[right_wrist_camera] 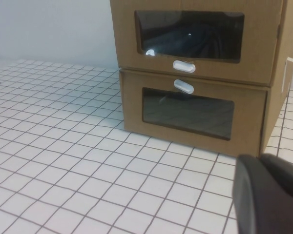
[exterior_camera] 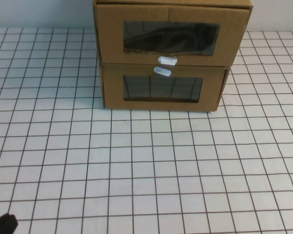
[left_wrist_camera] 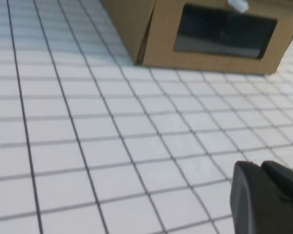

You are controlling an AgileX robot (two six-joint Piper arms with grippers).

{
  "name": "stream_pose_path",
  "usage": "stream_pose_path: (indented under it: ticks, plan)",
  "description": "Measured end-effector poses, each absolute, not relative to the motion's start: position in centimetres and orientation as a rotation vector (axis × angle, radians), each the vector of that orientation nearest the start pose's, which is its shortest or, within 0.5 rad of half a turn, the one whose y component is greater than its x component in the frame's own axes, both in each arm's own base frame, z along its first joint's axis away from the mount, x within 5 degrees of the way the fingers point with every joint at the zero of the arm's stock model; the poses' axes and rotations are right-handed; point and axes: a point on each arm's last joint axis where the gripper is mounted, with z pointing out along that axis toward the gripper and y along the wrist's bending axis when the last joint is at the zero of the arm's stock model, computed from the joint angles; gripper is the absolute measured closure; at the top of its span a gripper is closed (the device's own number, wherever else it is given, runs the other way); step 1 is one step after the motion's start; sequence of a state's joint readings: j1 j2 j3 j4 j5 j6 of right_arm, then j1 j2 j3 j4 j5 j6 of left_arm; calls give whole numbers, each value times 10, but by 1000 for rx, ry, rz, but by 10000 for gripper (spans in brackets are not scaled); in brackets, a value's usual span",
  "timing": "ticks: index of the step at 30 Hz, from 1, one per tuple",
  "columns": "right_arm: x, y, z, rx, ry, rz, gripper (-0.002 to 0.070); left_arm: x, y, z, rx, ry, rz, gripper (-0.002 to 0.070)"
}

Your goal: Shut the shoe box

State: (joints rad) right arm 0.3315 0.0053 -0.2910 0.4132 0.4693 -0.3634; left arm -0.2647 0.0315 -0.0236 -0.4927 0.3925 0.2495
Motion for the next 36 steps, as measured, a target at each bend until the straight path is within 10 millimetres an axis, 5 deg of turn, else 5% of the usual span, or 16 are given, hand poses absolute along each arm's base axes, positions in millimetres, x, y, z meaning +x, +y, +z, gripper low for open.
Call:
stream_pose_path:
  ticks: [4,11,36]
  plan:
    - [25,26,269,-401,1598,413,690,51,-27,177,163,1849,-447,680]
    - [25,26,269,-400,1598,415,690,53,-13,179,281,1763,-94,680]
    - [25,27,267,-416,1626,422,690,52,-7,171,213,1863,-29,680]
